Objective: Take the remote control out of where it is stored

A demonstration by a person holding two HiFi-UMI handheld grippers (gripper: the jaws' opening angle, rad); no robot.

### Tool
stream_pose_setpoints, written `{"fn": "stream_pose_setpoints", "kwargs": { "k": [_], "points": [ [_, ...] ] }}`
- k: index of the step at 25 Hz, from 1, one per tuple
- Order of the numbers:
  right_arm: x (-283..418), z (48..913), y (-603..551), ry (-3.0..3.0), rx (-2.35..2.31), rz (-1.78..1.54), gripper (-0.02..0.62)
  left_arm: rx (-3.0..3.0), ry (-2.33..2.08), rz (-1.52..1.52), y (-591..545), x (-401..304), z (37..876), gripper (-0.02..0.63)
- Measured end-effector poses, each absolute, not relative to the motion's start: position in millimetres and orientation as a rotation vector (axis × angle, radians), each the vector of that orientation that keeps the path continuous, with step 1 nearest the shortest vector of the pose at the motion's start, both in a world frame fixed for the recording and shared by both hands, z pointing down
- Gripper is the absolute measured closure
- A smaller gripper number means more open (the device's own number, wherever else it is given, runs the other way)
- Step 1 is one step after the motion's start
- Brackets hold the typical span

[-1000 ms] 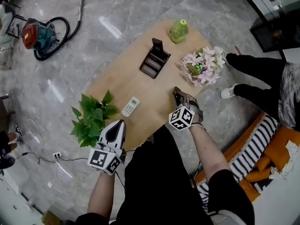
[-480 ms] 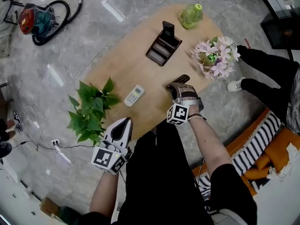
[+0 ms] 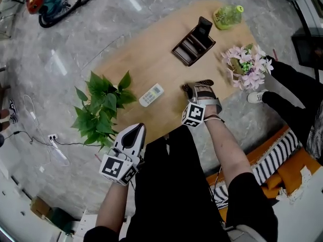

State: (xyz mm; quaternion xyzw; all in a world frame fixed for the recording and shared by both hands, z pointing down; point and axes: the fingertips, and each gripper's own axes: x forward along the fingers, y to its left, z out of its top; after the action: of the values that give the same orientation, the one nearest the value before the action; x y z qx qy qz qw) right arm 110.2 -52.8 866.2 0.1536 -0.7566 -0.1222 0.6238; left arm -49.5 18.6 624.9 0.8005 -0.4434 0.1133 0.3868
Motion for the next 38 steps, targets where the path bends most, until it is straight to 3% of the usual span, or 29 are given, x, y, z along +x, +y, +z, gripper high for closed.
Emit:
{"fn": "stream_pose_setpoints", "kwargs": {
  "k": [11, 20, 27, 32, 38],
  "points": [
    [97.9, 877.5, -52.5, -1.746, 0.333, -0.173, 0.509, 2.015, -1.149, 0.297, 30.0, -72.9, 632.7, 0.598],
    [91.6, 834.8, -44.8, -1.802, 0.441, -0.122, 0.495, 2.100, -1.120, 0.251, 20.9, -63.4, 605.7, 0.598],
    [92.1, 741.8, -60.5, -1.894, 0.759, -0.026, 0.495, 2.214, -1.116, 0.223, 9.1, -65.0, 555.6, 0.598],
    [96.5, 642.2, -62.2, -2.002, 1.087, 0.169, 0.497, 2.337, -1.140, 0.157, -1.6, -71.7, 494.1, 0.598],
    [94.1, 512.5, -54.0, -2.127, 1.332, 0.185, 0.497, 2.433, -1.167, 0.081, -10.9, -80.4, 427.6, 0.598]
  ]
}}
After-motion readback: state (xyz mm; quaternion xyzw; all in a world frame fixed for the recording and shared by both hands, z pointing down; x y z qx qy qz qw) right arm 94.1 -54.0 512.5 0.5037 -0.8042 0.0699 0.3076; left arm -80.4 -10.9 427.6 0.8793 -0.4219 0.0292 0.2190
